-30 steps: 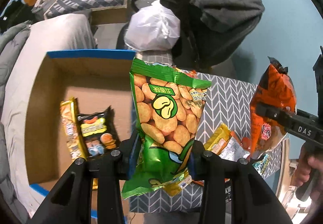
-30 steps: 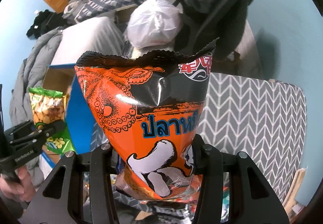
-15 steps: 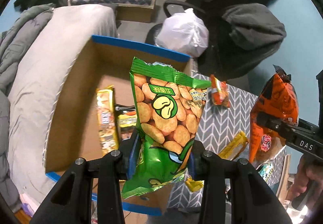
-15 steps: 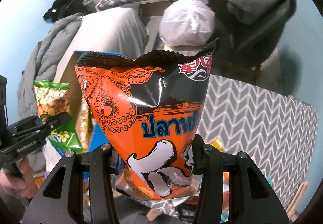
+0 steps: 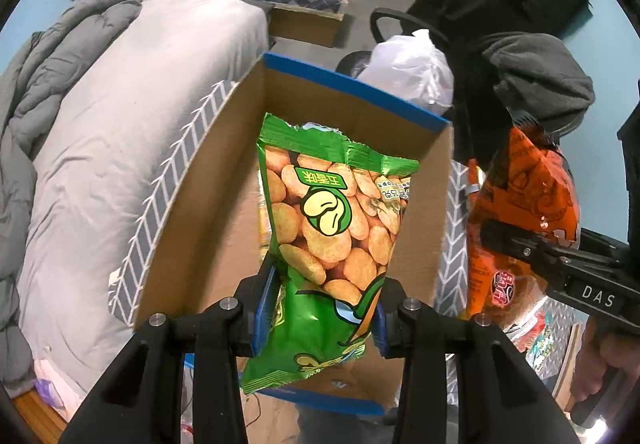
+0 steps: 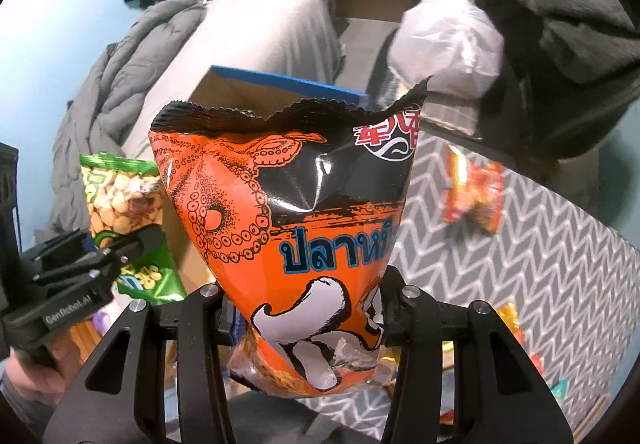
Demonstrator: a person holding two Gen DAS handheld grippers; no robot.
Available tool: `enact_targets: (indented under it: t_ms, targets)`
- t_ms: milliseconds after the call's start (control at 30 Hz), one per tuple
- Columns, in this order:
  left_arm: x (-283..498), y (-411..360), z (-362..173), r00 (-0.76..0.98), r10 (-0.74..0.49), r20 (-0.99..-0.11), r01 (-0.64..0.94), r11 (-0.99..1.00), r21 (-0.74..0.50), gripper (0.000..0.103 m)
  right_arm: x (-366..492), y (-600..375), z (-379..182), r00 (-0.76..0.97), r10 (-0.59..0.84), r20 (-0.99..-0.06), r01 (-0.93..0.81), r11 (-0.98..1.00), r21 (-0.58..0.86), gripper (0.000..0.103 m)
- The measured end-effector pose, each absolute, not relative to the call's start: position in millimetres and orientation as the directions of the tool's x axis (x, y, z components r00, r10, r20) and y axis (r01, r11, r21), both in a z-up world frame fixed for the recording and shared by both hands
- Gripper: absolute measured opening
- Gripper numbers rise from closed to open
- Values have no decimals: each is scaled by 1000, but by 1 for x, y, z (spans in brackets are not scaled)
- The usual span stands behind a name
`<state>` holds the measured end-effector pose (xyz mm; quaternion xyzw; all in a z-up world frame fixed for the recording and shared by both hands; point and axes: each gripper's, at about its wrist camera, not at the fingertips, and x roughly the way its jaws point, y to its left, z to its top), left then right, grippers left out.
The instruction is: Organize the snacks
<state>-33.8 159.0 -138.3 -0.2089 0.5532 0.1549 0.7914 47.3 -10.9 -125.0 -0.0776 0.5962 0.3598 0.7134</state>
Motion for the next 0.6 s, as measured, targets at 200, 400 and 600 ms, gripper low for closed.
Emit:
enact_targets:
  t_ms: [200, 400, 600]
  targets:
    - [-45, 177, -149, 317, 23, -948, -501, 853, -147, 40, 35, 25, -134, -4, 415, -910, -631, 704, 324, 46]
    - [-52, 189, -160, 298, 20, -954, -511, 848, -142, 40, 25, 51, -147, -33, 394, -918, -637, 700, 323, 46]
    - [-55, 197, -167, 285, 5, -958, -522, 839, -151, 41, 22, 64, -155, -50, 380, -923, -623, 711, 326, 47]
